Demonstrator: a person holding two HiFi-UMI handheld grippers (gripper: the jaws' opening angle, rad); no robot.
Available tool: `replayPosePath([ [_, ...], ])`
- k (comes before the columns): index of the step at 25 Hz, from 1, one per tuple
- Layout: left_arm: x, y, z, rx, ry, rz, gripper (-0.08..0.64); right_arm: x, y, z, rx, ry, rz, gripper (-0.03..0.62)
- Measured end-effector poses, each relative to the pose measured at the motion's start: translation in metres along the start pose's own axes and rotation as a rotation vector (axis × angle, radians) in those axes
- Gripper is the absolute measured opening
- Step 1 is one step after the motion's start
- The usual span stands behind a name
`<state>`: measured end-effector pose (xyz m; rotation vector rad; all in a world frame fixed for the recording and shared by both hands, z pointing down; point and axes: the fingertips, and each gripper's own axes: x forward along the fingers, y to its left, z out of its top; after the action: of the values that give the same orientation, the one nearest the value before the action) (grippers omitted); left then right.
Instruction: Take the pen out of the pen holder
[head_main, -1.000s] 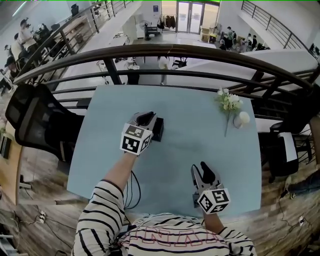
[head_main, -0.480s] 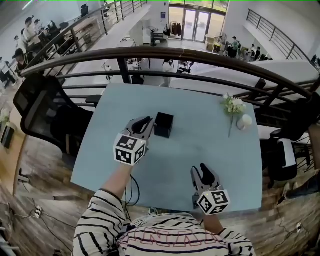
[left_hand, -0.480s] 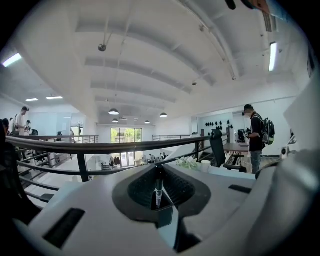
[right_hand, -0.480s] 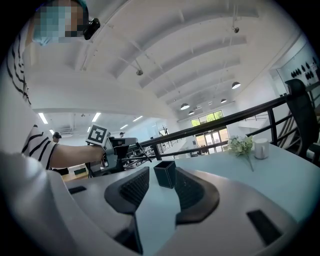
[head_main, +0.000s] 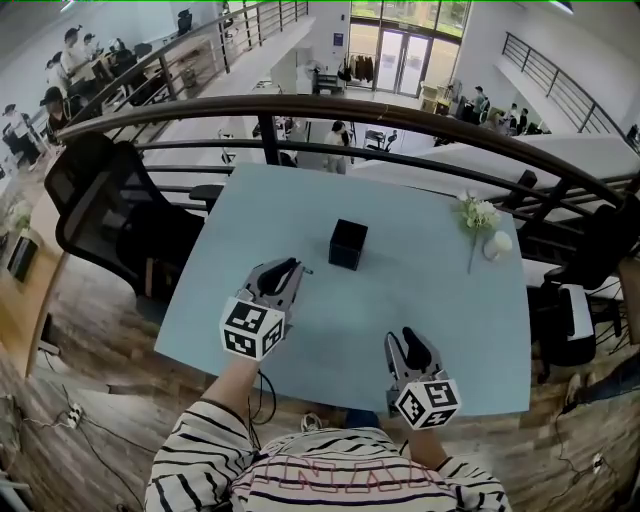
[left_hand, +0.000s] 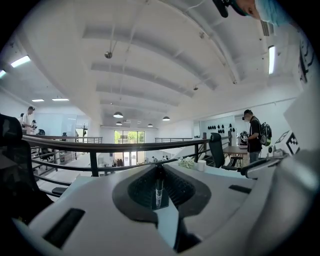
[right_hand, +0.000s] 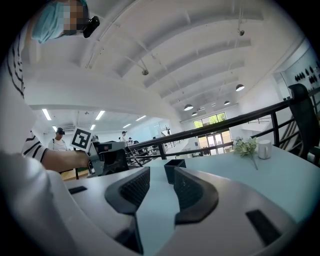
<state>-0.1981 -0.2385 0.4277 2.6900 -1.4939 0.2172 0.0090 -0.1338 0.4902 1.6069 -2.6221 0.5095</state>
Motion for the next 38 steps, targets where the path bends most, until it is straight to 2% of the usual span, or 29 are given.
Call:
replayPosePath([
  [11, -0.072, 0.002, -0.032, -0.024, 0.026, 0.040, 0.057, -0.004, 0.030, -0.009, -0.012, -0.004, 0.002, 0.112],
  [17, -0.098, -0.003, -0.045, -0.011, 0.041, 0.052, 0.057, -0.004, 0.040, -0.014, -0.020, 0.000, 0.005, 0.084],
  [27, -0.120, -0.014, -0.062, -0.030, 0.054, 0.054, 0.057, -0.007, 0.043, -0.029, -0.049, 0.050, -0.024, 0.029],
  [38, -0.129, -0.024, -0.083, -0.070, 0.078, 0.065, 0.057, -0.006, 0.040, -0.030, -0.064, 0.061, -0.039, 0.026],
])
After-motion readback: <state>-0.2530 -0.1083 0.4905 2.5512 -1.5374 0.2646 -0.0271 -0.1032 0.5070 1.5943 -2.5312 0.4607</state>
